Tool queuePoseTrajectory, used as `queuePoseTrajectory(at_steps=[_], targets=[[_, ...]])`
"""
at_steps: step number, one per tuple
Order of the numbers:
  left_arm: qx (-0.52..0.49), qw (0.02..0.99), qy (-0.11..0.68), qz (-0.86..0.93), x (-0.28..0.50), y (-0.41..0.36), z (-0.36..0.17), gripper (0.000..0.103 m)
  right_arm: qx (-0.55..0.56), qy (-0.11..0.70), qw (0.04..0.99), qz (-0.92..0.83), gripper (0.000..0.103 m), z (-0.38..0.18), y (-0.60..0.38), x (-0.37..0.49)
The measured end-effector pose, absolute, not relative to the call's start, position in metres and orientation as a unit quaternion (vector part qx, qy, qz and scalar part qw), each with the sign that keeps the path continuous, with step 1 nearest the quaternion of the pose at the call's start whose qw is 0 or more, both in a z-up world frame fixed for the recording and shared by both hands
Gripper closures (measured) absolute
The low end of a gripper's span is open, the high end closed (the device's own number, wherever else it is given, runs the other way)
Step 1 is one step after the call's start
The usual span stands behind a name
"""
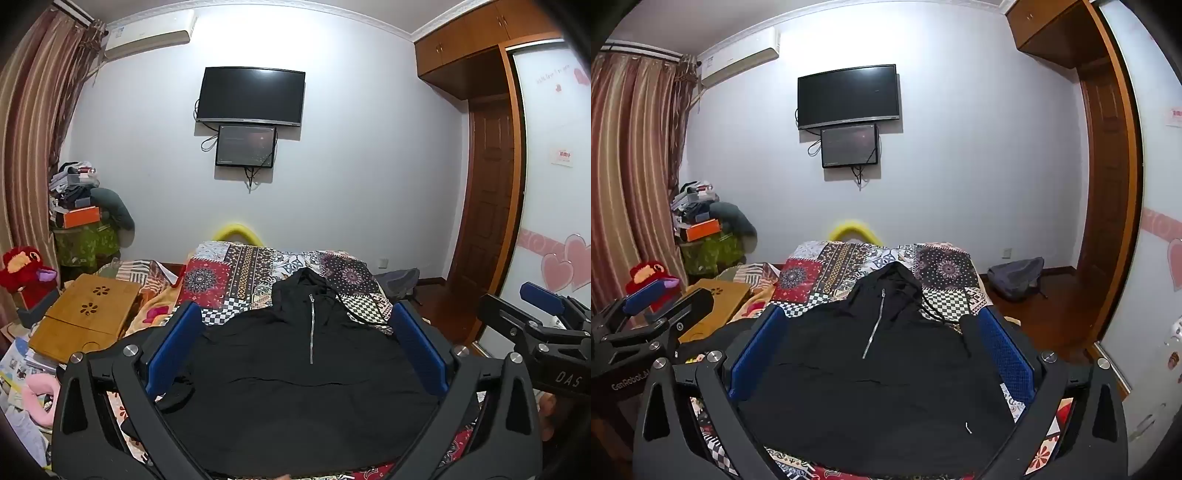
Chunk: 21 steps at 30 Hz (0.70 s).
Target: Fold large clothes
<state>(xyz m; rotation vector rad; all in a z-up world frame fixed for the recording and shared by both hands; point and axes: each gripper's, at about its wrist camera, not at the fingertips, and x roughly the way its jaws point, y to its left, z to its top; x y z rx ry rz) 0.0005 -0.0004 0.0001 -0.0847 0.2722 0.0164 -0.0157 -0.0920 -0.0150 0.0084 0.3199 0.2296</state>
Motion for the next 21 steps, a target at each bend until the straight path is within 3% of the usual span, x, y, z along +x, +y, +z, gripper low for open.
queuePoseTrajectory(at_steps=[21], targets=[[-0.056, 0.989, 0.138, 0.018, 0.003, 0.006, -0.002, 0.000, 0.008, 0.159, 0.981, 0.116, 0.000, -0.015, -0.089, -0.017]])
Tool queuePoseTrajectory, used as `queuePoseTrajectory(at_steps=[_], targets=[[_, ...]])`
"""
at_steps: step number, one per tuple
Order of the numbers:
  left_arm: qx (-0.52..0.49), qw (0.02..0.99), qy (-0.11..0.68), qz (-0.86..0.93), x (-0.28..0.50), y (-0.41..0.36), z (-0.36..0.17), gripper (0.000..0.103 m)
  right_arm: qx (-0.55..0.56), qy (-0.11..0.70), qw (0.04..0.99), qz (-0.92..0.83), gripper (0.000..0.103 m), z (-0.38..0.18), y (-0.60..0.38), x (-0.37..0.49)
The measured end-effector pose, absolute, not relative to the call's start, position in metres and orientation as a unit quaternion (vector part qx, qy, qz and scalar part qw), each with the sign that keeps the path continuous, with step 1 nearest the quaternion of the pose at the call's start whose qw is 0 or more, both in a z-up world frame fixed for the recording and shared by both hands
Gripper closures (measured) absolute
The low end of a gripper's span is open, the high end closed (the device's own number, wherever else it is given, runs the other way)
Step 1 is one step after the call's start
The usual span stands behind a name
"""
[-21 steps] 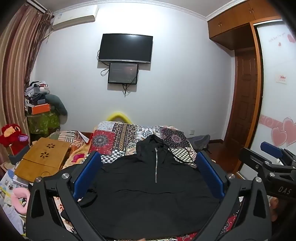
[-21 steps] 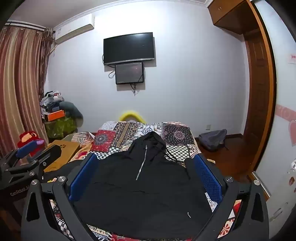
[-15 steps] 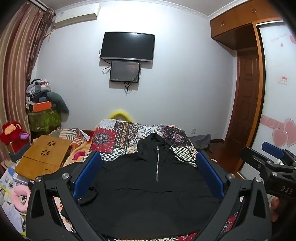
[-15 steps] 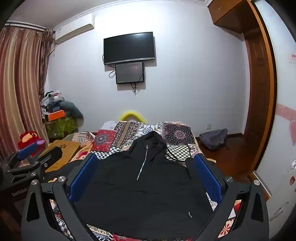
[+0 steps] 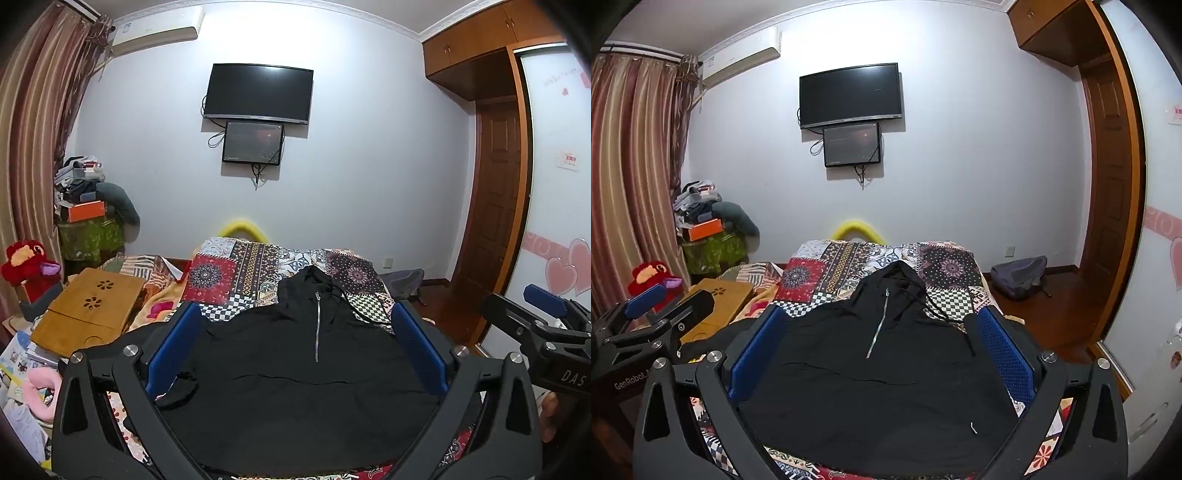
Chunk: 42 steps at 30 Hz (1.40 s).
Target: Fold large clothes
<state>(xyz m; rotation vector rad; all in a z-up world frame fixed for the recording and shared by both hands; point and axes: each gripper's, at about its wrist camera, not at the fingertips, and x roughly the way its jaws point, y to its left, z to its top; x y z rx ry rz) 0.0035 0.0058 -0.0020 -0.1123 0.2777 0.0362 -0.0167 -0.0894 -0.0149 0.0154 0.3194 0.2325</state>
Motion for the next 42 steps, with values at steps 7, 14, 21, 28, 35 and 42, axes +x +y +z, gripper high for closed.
queuePoseTrajectory(at_steps=[7, 14, 21, 28, 35, 42], targets=[[-0.056, 0.989, 0.138, 0.018, 0.004, 0.006, -0.003, 0.000, 0.007, 0.159, 0.980, 0.115, 0.000, -0.016, -0.088, -0.016], [-0.053, 0.989, 0.137, 0.019, 0.004, 0.005, 0.000, 0.000, 0.006, 0.161, 0.980, 0.116, 0.000, -0.017, -0.081, -0.020], [-0.054, 0.989, 0.136, 0.019, 0.004, 0.005, -0.001, 0.000, 0.006, 0.161, 0.980, 0.117, 0.000, -0.017, -0.081, -0.020], [-0.054, 0.989, 0.137, 0.018, 0.004, 0.005, 0.000, 0.000, 0.006, 0.161, 0.980, 0.117, 0.000, -0.017, -0.080, -0.020], [-0.054, 0.989, 0.137, 0.019, 0.004, 0.005, 0.000, 0.000, 0.006, 0.162, 0.980, 0.117, 0.000, -0.017, -0.082, -0.019], [-0.054, 0.989, 0.137, 0.019, 0.003, 0.005, -0.002, 0.000, 0.006, 0.162, 0.980, 0.117, 0.000, -0.017, -0.081, -0.019]])
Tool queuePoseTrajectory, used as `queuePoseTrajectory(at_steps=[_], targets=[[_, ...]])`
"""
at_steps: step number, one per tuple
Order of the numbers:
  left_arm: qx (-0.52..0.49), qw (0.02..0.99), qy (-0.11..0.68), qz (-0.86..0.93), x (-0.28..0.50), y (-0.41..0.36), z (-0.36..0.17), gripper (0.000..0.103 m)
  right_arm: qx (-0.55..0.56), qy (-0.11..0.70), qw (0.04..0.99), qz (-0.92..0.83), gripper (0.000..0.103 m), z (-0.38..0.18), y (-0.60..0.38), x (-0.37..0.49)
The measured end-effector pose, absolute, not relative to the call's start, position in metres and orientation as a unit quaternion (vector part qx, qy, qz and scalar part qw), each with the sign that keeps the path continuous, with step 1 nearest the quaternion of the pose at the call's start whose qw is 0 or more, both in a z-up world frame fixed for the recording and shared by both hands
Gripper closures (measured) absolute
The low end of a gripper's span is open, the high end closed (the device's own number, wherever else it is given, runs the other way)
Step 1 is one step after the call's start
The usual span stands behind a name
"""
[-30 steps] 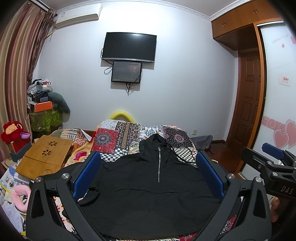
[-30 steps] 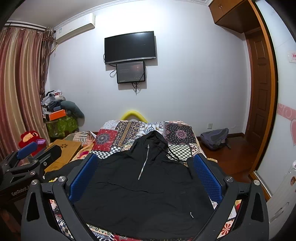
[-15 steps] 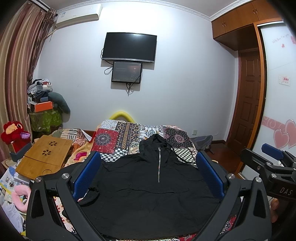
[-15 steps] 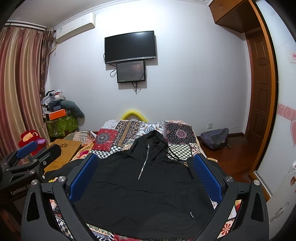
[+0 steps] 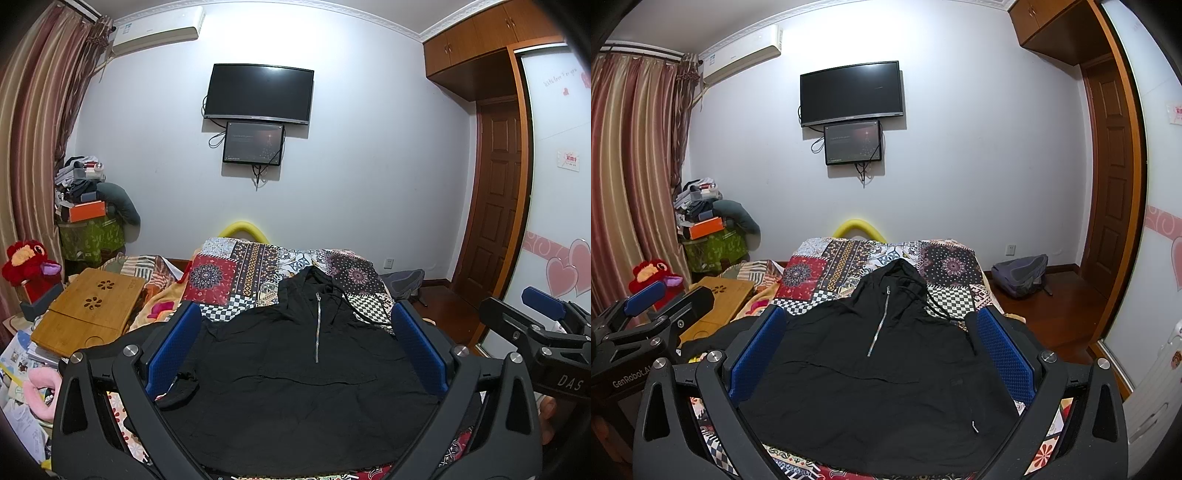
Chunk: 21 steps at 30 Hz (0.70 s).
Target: Fold large clothes
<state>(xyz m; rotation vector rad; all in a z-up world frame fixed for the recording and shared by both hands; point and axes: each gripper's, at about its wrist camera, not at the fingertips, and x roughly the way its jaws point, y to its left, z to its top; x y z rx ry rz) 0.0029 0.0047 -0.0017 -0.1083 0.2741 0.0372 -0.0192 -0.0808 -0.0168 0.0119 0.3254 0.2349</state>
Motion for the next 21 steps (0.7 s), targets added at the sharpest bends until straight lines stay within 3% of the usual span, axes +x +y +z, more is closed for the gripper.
queuePoseTrajectory(at_steps=[21], targets=[[-0.060, 0.987, 0.146, 0.024, 0.0051, 0.0107, -0.0084, 0.000, 0.004, 0.174, 0.978, 0.118, 0.000, -0.0220, -0.0824, -0.0141]])
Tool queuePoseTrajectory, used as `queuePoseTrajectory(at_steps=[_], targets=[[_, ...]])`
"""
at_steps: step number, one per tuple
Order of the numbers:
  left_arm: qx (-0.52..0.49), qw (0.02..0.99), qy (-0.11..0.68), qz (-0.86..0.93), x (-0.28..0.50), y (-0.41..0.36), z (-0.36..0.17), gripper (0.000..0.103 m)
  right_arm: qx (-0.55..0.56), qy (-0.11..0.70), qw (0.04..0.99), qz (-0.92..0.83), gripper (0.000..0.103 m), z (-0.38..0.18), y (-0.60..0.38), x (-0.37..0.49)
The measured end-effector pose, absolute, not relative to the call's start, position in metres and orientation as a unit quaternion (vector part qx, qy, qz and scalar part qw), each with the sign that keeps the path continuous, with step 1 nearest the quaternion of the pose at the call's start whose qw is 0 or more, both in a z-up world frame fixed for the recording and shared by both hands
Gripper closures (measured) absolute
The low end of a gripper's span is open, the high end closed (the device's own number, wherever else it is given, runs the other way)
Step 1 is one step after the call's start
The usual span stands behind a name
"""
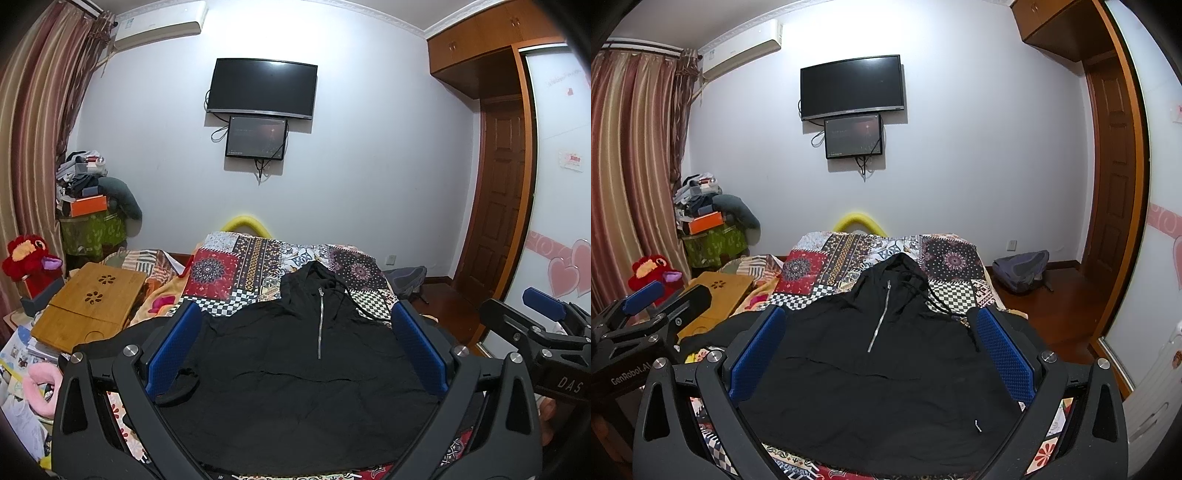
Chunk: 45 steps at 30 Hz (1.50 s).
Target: Fold large clothes
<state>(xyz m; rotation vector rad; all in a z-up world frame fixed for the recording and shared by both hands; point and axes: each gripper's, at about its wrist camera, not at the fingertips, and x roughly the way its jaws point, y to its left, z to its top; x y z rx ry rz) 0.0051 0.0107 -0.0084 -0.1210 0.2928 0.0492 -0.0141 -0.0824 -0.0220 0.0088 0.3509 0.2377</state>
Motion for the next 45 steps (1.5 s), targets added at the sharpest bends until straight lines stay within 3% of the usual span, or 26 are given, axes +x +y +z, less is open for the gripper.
queuePoseTrajectory(at_steps=[14, 27, 35, 45], targets=[[-0.068, 0.980, 0.172, 0.073, 0.037, 0.052, -0.021, 0.000, -0.007, 0.196, 0.975, 0.105, 0.000, -0.034, -0.077, 0.027], [-0.116, 0.950, 0.256, 0.137, 0.115, 0.170, -0.070, 0.000, -0.047, 0.291, 0.947, 0.132, 0.000, -0.080, -0.048, 0.110], [-0.242, 0.882, 0.380, 0.136, 0.152, 0.273, -0.154, 0.000, -0.068, 0.383, 0.905, 0.169, 0.000, -0.117, -0.028, 0.161], [-0.431, 0.793, 0.425, 0.067, 0.155, 0.334, -0.237, 0.015, -0.100, 0.430, 0.880, 0.177, 0.000, -0.146, -0.016, 0.182]])
